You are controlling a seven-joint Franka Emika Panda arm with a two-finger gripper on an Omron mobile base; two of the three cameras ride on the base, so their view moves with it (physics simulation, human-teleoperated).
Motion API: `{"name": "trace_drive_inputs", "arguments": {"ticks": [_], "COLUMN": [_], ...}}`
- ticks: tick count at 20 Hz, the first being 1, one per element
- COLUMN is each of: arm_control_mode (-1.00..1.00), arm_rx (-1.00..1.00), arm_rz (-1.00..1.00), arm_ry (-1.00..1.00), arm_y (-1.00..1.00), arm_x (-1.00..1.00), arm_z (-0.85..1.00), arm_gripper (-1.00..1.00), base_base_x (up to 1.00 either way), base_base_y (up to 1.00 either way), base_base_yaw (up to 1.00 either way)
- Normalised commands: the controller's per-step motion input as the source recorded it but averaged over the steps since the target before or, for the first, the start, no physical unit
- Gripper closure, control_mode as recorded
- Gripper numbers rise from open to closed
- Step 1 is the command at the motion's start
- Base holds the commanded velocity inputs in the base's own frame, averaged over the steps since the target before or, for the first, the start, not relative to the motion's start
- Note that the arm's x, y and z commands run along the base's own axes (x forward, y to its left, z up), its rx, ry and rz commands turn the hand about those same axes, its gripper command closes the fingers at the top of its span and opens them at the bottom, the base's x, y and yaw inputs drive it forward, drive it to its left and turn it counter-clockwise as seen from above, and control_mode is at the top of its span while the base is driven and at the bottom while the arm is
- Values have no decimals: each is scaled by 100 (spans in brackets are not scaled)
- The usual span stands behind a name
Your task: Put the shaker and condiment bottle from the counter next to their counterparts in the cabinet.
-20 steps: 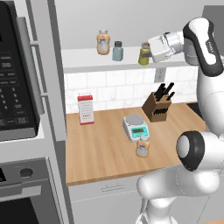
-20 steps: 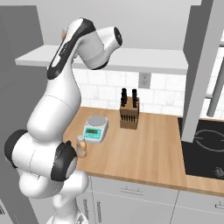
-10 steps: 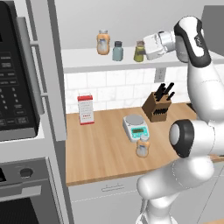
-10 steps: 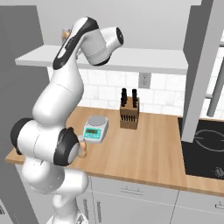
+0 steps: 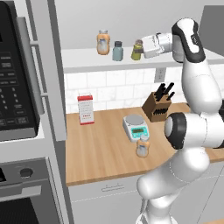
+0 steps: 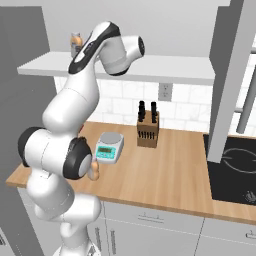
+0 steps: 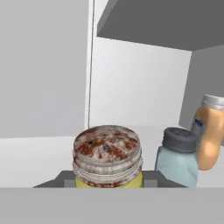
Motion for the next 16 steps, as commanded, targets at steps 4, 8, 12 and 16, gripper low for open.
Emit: {"name": "trace_drive_inputs", "arguments": {"ticks": [4, 8, 12, 16], "arm_control_mode": [-100, -100, -100, -100], "arm_rx": [0, -12, -3, 0], "arm_rz": [0, -1, 0, 0], "arm_ry": [0, 0, 0, 0], "arm_y": [0, -4, 0, 0], "arm_x": [27, 19, 20, 30], "arm_z": [-8, -2, 0, 0], "arm_gripper": [100, 100, 100, 100], "base_base_x": [0, 0, 0, 0], "base_base_y": [0, 0, 0, 0], "base_base_yaw": [0, 0, 0, 0]}}
